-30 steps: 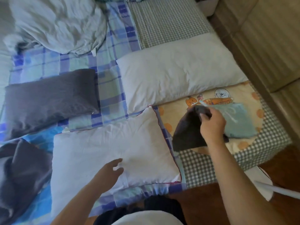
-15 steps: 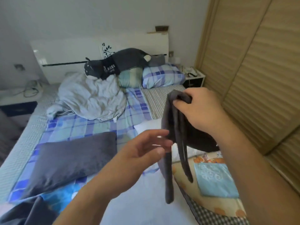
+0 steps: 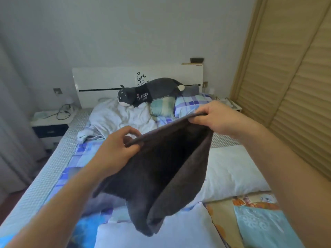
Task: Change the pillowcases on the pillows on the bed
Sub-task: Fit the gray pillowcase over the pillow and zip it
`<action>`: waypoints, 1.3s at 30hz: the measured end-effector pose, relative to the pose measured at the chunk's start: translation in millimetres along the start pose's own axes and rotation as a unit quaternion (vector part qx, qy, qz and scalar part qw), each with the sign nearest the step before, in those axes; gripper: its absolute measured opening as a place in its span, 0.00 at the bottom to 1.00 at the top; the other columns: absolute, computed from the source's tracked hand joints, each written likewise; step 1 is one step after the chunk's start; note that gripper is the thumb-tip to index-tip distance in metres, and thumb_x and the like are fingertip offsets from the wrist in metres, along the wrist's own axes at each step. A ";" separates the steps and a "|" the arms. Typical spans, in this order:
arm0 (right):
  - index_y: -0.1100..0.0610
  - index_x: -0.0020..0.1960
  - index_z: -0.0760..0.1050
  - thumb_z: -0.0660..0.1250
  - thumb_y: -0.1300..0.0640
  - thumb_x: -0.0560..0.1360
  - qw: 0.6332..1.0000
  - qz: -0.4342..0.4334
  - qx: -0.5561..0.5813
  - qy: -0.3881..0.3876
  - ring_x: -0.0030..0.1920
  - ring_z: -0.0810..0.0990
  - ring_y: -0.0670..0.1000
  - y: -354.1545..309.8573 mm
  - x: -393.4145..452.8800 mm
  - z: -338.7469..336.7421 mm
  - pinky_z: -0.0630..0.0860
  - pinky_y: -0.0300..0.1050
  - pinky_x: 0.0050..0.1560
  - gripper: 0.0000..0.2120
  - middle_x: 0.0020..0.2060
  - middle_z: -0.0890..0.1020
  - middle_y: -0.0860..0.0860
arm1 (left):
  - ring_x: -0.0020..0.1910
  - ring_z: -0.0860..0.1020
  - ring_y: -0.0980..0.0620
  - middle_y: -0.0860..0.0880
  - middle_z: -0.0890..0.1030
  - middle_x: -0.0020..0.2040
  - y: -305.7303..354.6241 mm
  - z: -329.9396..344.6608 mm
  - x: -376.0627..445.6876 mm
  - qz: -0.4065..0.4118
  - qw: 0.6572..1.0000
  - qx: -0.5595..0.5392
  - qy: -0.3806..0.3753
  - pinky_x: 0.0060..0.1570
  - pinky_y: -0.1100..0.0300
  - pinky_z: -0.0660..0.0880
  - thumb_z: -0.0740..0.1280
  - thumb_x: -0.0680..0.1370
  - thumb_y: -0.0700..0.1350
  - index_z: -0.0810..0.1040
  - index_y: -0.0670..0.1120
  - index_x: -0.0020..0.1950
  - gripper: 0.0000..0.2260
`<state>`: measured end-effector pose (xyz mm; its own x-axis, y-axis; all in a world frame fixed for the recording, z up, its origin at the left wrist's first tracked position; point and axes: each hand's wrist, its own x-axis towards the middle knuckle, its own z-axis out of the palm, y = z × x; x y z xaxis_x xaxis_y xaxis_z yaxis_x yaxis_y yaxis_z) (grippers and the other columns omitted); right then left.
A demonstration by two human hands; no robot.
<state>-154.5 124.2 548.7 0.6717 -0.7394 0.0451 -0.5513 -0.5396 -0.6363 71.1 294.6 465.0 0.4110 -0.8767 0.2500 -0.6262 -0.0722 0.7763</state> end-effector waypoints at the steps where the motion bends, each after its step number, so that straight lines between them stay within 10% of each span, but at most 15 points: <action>1: 0.53 0.50 0.85 0.68 0.45 0.78 1.000 0.006 -0.017 -0.005 0.46 0.82 0.55 1.9 3.4 -0.2 0.78 0.54 0.51 0.13 0.45 0.85 0.54 | 0.31 0.75 0.58 0.51 0.82 0.36 -5.4 -16.5 7.8 0.018 0.998 0.065 -0.008 0.35 0.62 0.71 0.72 0.75 0.41 0.78 0.54 0.47 0.08; 6: 0.54 0.51 0.84 0.65 0.43 0.79 0.995 0.012 0.074 -0.063 0.46 0.84 0.49 15.3 16.0 -1.7 0.74 0.37 0.40 0.16 0.45 0.85 0.49 | 0.43 0.78 0.50 0.53 0.80 0.40 -44.3 -73.6 43.2 0.013 0.977 0.215 -0.008 0.44 0.53 0.73 0.70 0.73 0.36 0.77 0.55 0.42 0.13; 12: 0.53 0.53 0.82 0.76 0.55 0.73 0.961 0.054 -0.107 -0.251 0.48 0.85 0.52 65.0 51.5 15.0 0.82 0.48 0.51 0.10 0.47 0.86 0.51 | 0.44 0.78 0.44 0.53 0.79 0.41 -101.6 -95.7 66.5 -0.041 0.950 0.292 0.098 0.43 0.51 0.74 0.65 0.78 0.42 0.77 0.60 0.42 0.12; 18: 0.54 0.44 0.81 0.69 0.53 0.78 0.979 0.022 -0.199 0.034 0.43 0.79 0.54 130.7 77.1 31.8 0.75 0.50 0.44 0.07 0.40 0.83 0.52 | 0.49 0.79 0.44 0.49 0.84 0.50 -125.5 -89.7 68.0 -0.055 0.951 0.251 0.174 0.48 0.51 0.76 0.62 0.76 0.40 0.84 0.58 0.54 0.17; 25: 0.45 0.52 0.86 0.72 0.64 0.73 0.970 0.015 -0.238 -0.055 0.45 0.78 0.59 258.6 -27.3 146.0 0.74 0.48 0.44 0.16 0.42 0.77 0.53 | 0.35 0.78 0.40 0.47 0.75 0.34 -232.1 -12.1 -83.2 -0.029 0.961 0.268 0.064 0.41 0.51 0.72 0.64 0.65 0.37 0.88 0.48 0.45 0.16; 32: 0.45 0.56 0.84 0.69 0.63 0.72 0.927 0.161 -0.295 -0.169 0.48 0.77 0.55 343.4 -192.2 295.9 0.68 0.45 0.42 0.18 0.44 0.73 0.50 | 0.35 0.79 0.37 0.45 0.74 0.30 -331.8 117.6 -291.5 -0.329 0.892 0.271 -0.154 0.35 0.52 0.72 0.76 0.70 0.37 0.85 0.49 0.36 0.07; 37: 0.52 0.41 0.83 0.80 0.67 0.57 0.918 0.136 -0.349 -0.131 0.40 0.75 0.58 348.3 -196.7 308.8 0.64 0.44 0.37 0.17 0.36 0.70 0.50 | 0.37 0.81 0.40 0.39 0.82 0.39 -323.2 139.1 -308.4 -0.538 0.838 0.064 -0.068 0.33 0.58 0.69 0.68 0.77 0.32 0.84 0.45 0.44 0.10; 39: 0.50 0.48 0.81 0.72 0.62 0.69 0.890 0.182 -0.390 -0.153 0.50 0.75 0.58 323.5 -176.8 303.1 0.68 0.48 0.45 0.11 0.46 0.76 0.52 | 0.38 0.80 0.42 0.38 0.81 0.41 -298.9 136.8 -288.5 -0.578 0.812 -0.084 0.000 0.36 0.59 0.72 0.62 0.78 0.27 0.80 0.41 0.46 0.11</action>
<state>-301.7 202.3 101.5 0.4153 -0.8430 -0.3419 -0.8558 -0.4895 0.1674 49.1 504.0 81.7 0.6596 -0.2706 -0.7013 0.2755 -0.7810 0.5605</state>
